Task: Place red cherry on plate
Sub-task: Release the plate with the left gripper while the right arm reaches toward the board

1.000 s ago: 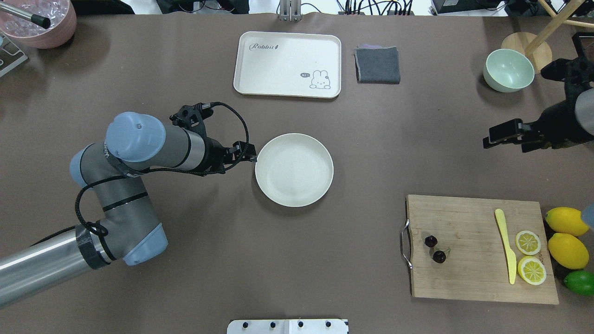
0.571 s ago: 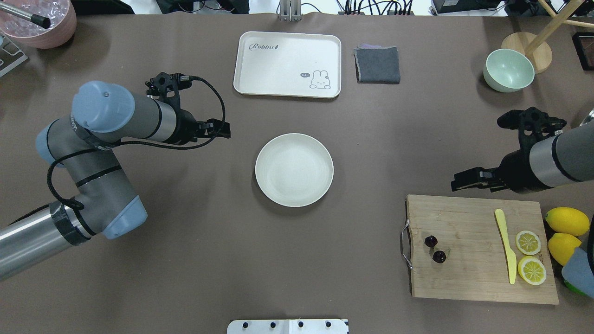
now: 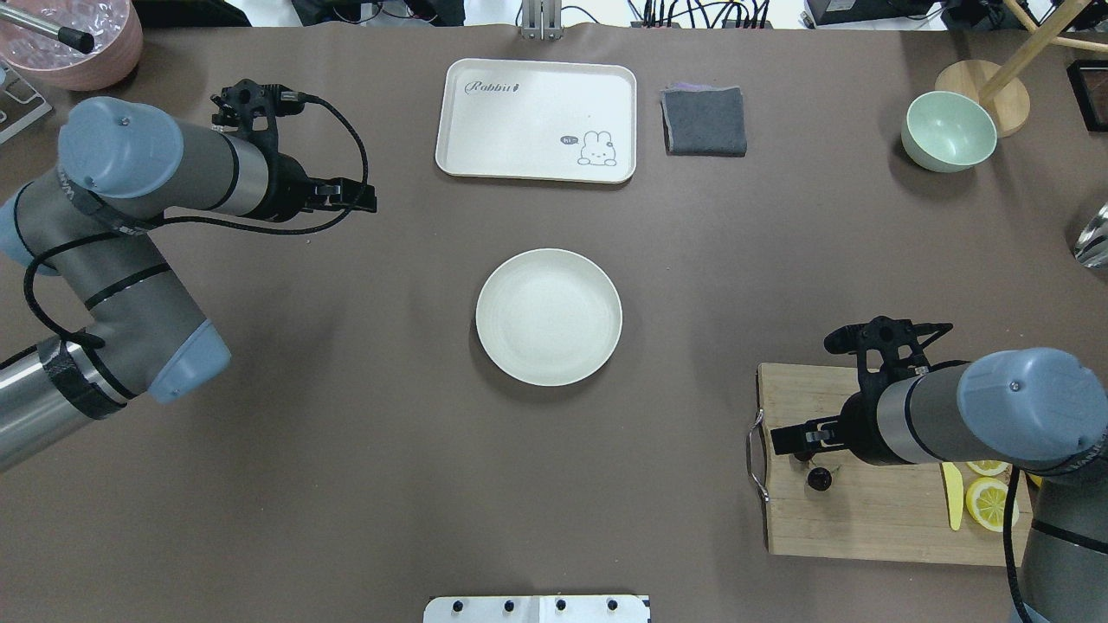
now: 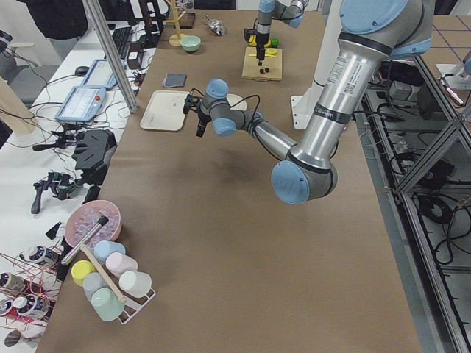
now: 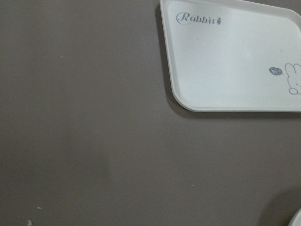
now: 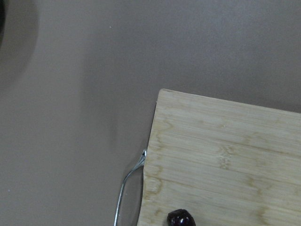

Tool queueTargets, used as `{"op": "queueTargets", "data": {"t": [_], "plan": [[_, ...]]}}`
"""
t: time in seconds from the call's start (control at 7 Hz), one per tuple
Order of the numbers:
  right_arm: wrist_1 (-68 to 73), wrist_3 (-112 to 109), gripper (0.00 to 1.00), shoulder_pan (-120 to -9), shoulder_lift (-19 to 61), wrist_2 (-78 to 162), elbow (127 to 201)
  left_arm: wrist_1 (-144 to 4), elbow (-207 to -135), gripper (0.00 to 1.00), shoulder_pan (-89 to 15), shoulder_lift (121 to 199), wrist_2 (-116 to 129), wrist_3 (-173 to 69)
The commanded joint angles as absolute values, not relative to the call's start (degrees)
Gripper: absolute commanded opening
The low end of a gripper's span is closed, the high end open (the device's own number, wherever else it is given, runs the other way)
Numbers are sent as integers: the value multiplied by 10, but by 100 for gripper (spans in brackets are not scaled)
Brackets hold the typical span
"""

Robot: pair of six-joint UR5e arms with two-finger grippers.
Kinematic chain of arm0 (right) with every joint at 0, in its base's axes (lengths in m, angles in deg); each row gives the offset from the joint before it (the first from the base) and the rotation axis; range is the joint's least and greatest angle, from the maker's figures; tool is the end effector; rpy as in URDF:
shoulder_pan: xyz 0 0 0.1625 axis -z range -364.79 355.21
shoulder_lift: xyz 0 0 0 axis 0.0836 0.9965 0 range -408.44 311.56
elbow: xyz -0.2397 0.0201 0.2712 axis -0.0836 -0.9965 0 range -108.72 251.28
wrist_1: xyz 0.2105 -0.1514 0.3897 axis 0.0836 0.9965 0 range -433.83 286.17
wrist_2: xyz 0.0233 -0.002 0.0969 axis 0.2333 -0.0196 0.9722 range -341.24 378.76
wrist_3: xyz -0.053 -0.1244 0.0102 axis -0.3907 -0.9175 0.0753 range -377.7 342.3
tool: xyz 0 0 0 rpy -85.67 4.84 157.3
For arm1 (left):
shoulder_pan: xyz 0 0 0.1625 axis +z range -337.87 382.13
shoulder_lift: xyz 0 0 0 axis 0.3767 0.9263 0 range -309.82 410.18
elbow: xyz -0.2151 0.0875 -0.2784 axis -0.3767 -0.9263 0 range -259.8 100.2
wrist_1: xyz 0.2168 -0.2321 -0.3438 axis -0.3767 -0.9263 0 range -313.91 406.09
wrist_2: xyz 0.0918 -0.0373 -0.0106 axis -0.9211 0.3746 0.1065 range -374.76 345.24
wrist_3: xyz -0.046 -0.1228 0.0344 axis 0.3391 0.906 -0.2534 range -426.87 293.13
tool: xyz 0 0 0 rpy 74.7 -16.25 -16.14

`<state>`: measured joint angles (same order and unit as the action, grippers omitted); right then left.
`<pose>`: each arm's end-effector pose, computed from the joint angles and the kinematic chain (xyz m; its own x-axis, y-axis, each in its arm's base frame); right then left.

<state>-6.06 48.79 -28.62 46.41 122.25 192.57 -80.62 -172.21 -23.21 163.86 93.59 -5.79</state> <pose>-0.4493 -0.3096 0.3361 0.6466 -0.1385 0.7502 0.0278 0.9870 0.1583 0.4337 -0.5677 0.2674 0.5124 0.1345 -0.8481 0.2633 0.9155 0.3043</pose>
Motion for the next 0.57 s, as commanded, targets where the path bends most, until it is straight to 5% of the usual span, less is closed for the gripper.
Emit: {"op": "queueTargets", "data": {"t": [0.0, 0.14, 0.29, 0.43], "plan": [[-61, 483, 95, -276, 454, 1218, 1892, -809, -1724, 98, -235, 1627, 934, -60], [-61, 484, 88, -274, 452, 1215, 1877, -809, -1724, 98, -234, 1625, 934, -60], [-61, 484, 70, -274, 452, 1216, 1876, -809, -1728, 98, -234, 1622, 934, -60], [-61, 484, 28, -275, 451, 1218, 1880, -809, -1728, 98, -234, 1622, 934, -61]]}}
